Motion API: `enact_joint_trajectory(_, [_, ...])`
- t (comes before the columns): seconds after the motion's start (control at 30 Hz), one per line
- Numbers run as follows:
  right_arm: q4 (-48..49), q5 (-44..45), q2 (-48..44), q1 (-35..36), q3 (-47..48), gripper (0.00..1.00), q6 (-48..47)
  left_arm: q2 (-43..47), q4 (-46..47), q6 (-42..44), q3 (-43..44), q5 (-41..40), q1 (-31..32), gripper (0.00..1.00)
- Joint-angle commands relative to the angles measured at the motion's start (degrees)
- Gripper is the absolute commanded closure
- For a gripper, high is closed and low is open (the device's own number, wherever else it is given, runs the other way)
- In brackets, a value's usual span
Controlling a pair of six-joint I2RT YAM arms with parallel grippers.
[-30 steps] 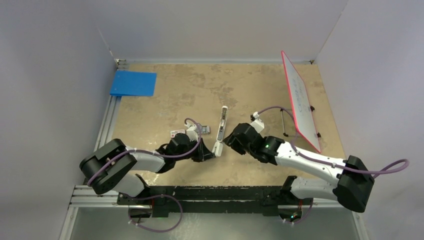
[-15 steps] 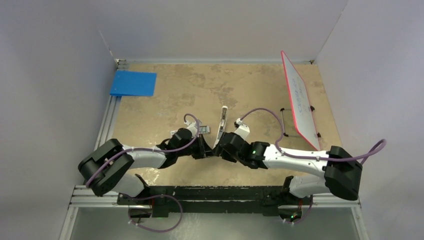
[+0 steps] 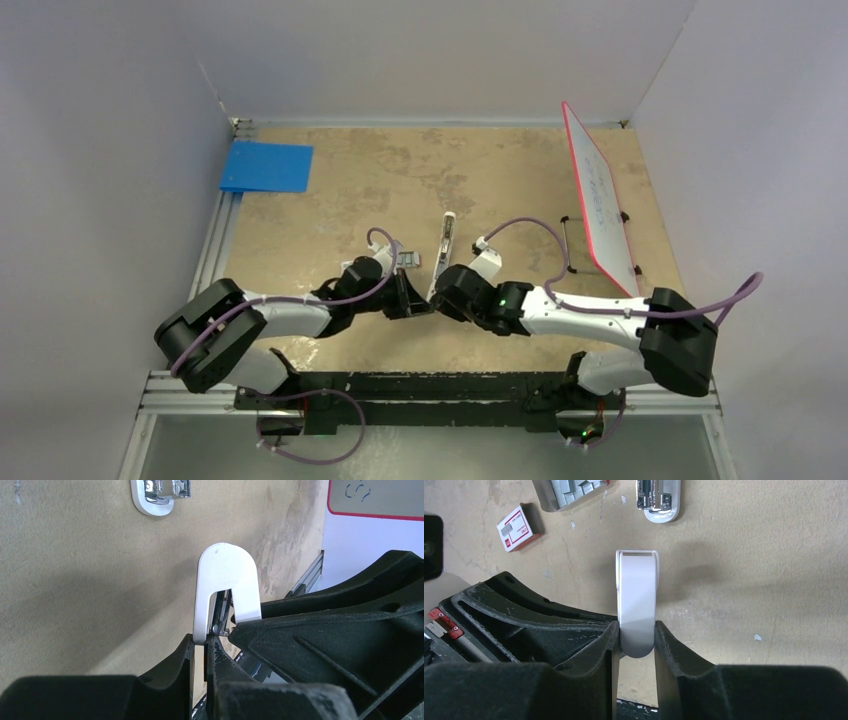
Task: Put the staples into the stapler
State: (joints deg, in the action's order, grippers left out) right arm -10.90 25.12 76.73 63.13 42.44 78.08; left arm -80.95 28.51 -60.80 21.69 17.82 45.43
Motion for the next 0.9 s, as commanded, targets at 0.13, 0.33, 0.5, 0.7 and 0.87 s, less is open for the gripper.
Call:
enact_joint_trajectory(0.13, [-8.0,8.0,-7.0,0.2,2.9,0.77,7.7,0.3,7.7,4.1,-3.2,3.5,-0.1,1.0])
enact_joint_trajectory(0.33, [-8.6,7.9,-9.7,-1.6,1.2,0.76,8.6,-1.2,11.2,6.0,-4.9,6.1,0.0,1.0])
enact_joint_trajectory(0.5, [-10.1,8.4,-8.4,-2.7,1.6,0.76,9.7,-1.3,12.8,7.1,-4.6,8.1,0.0,1.0])
enact_joint_trajectory(0.7, [-14.4,12.2,-8.8,-5.0,2.1,0.73,9.5,2.2,11.1,8.2,-4.2,8.5,0.0,1.0])
enact_joint_trajectory(0.87, [-10.4,10.5,-9.4,-6.4,0.8,0.72,6.9,3.8,10.8,10.1,-3.6,10.4,0.0,1.0])
